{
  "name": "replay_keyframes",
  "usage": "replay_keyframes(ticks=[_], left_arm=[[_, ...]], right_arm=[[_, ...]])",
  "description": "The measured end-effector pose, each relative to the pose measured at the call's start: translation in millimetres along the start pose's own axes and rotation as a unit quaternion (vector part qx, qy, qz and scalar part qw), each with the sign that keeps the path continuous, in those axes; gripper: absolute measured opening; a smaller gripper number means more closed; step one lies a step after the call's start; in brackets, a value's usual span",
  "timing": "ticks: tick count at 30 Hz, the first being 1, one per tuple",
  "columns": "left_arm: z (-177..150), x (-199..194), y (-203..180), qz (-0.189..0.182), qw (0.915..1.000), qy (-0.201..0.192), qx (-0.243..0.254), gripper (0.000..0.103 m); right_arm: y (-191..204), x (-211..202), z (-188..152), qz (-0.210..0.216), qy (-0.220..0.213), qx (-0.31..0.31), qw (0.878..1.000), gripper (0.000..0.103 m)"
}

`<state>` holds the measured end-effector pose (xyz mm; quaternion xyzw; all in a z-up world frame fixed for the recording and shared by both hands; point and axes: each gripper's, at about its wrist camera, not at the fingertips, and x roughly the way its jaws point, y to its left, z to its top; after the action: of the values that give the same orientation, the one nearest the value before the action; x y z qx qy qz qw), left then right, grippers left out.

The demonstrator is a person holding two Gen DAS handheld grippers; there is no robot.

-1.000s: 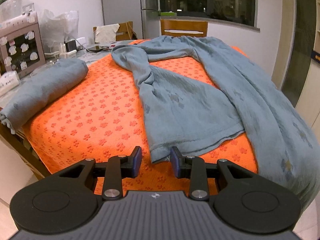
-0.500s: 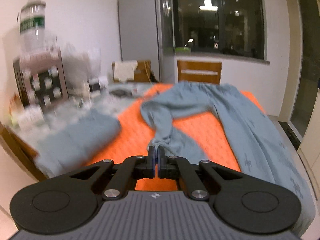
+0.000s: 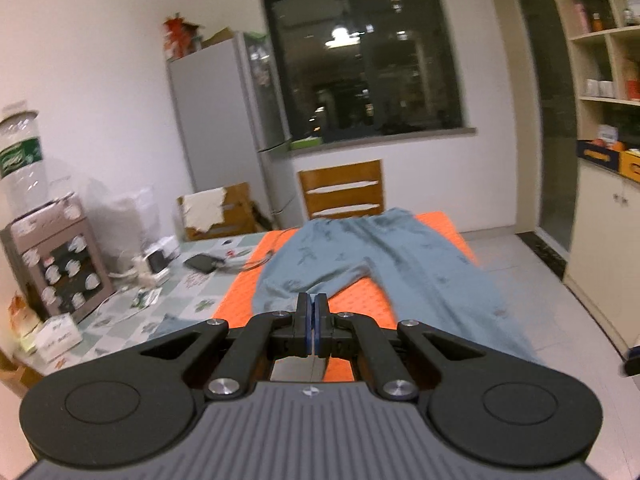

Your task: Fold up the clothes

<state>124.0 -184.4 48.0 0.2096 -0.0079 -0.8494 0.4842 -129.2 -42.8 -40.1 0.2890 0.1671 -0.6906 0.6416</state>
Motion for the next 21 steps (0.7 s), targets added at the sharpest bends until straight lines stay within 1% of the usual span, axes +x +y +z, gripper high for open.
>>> replay_keyframes(ticks=[5, 9, 11, 16, 21], left_arm=[[13, -16, -10, -0.040, 0.9992, -0.005, -0.007, 0.001], [15, -18, -15, -0.063, 0.9979, 0.001, -0.015, 0.001], [15, -17, -18, -0.070, 0.9974, 0.005, -0.015, 0.001], [15, -16, -21, -0.078, 0.9968, 0.007, -0.016, 0.001], [15, -13, -21, -0.079, 0.9967, 0.010, -0.017, 0.001]], right_arm=[[30, 1, 20, 0.068, -0.027, -0.022, 0.997, 0.015], [57, 5, 44, 0.118, -0.064, -0.037, 0.990, 0.026], [69, 9, 56, 0.139, -0.080, -0.043, 0.986, 0.026], [101, 30, 78, 0.156, -0.098, -0.063, 0.981, 0.026], [123, 47, 86, 0.165, -0.096, -0.066, 0.979, 0.026]])
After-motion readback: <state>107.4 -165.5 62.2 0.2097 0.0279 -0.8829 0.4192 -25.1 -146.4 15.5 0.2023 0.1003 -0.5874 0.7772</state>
